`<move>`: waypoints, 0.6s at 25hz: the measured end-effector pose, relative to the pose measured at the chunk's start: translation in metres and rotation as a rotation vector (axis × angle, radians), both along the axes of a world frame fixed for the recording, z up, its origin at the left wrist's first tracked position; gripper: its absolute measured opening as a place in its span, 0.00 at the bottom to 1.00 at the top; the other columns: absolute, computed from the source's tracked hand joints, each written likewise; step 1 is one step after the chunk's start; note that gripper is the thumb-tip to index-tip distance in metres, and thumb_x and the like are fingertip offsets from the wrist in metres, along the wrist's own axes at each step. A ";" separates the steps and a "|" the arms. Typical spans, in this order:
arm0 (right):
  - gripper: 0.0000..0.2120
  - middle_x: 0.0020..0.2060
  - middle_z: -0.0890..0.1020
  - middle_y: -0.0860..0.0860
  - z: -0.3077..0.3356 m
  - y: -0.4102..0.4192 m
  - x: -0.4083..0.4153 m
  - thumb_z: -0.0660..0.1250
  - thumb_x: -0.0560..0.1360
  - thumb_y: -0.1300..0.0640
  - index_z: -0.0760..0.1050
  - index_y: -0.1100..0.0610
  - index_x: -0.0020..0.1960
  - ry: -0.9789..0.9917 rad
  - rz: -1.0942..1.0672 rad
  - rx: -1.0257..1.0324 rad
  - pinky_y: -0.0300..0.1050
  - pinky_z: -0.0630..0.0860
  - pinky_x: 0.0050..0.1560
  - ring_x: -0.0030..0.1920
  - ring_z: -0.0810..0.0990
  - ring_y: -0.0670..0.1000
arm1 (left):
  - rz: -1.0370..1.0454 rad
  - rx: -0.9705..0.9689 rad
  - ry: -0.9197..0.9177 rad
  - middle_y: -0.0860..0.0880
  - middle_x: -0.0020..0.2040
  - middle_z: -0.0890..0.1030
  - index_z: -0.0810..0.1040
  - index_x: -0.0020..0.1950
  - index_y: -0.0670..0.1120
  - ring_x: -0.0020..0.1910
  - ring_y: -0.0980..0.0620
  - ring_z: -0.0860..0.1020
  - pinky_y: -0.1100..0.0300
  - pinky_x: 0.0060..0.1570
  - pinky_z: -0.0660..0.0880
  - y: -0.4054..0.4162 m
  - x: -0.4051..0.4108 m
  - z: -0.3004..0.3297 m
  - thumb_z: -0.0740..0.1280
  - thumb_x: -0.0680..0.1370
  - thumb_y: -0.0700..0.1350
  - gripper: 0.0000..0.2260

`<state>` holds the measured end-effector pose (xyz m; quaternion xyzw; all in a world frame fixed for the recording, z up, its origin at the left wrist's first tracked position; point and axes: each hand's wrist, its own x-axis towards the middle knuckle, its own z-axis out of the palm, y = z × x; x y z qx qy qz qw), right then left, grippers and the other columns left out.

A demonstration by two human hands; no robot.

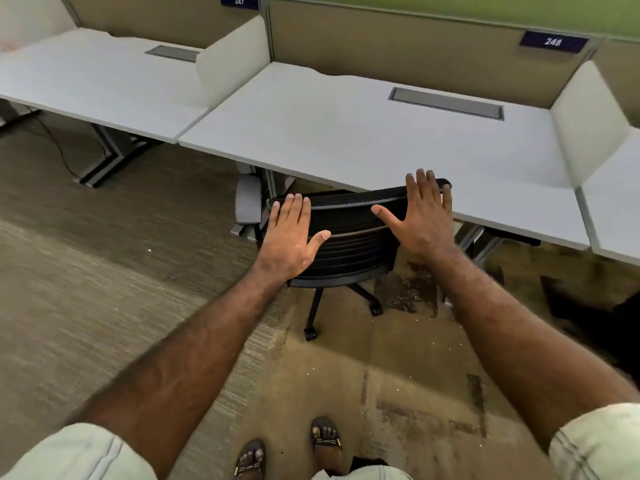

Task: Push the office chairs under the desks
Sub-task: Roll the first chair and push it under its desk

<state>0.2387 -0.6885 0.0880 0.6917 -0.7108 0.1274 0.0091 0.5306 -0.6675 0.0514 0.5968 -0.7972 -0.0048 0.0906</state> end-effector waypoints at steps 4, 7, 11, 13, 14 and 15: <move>0.48 0.87 0.59 0.56 -0.002 -0.010 -0.010 0.49 0.80 0.21 0.58 0.54 0.87 0.044 0.014 0.100 0.63 0.47 0.86 0.88 0.51 0.56 | -0.029 -0.021 0.017 0.40 0.85 0.61 0.54 0.86 0.40 0.85 0.42 0.57 0.44 0.86 0.49 -0.002 0.006 0.002 0.43 0.84 0.68 0.41; 0.45 0.81 0.69 0.57 -0.005 -0.005 -0.010 0.53 0.80 0.23 0.65 0.56 0.83 0.087 -0.004 0.048 0.62 0.56 0.84 0.83 0.62 0.59 | -0.055 -0.067 -0.029 0.40 0.80 0.67 0.57 0.85 0.40 0.80 0.41 0.64 0.44 0.82 0.58 -0.001 0.011 0.002 0.46 0.85 0.67 0.38; 0.46 0.78 0.72 0.57 -0.005 0.001 -0.002 0.53 0.80 0.22 0.67 0.57 0.81 0.122 -0.045 0.054 0.62 0.57 0.83 0.81 0.65 0.60 | -0.084 -0.052 -0.020 0.41 0.76 0.68 0.59 0.84 0.40 0.77 0.40 0.65 0.43 0.82 0.56 -0.006 0.017 0.002 0.48 0.85 0.65 0.36; 0.46 0.78 0.73 0.57 -0.007 0.007 0.003 0.52 0.80 0.21 0.68 0.56 0.80 0.107 -0.051 0.053 0.62 0.58 0.83 0.80 0.66 0.60 | -0.096 -0.039 0.012 0.41 0.78 0.67 0.60 0.84 0.40 0.80 0.41 0.63 0.41 0.85 0.50 -0.009 0.024 0.000 0.50 0.86 0.64 0.35; 0.46 0.77 0.73 0.57 -0.008 0.010 0.003 0.52 0.80 0.21 0.69 0.56 0.80 0.112 -0.049 0.056 0.62 0.58 0.83 0.80 0.66 0.60 | -0.095 -0.036 0.020 0.41 0.80 0.66 0.60 0.85 0.40 0.82 0.41 0.60 0.41 0.85 0.47 -0.008 0.025 -0.002 0.51 0.86 0.64 0.35; 0.46 0.77 0.74 0.57 -0.009 0.014 0.006 0.51 0.80 0.21 0.69 0.56 0.79 0.123 -0.055 0.054 0.62 0.58 0.83 0.79 0.67 0.60 | -0.102 -0.033 0.029 0.41 0.82 0.64 0.59 0.85 0.41 0.84 0.41 0.58 0.40 0.85 0.45 -0.007 0.029 -0.004 0.52 0.86 0.64 0.35</move>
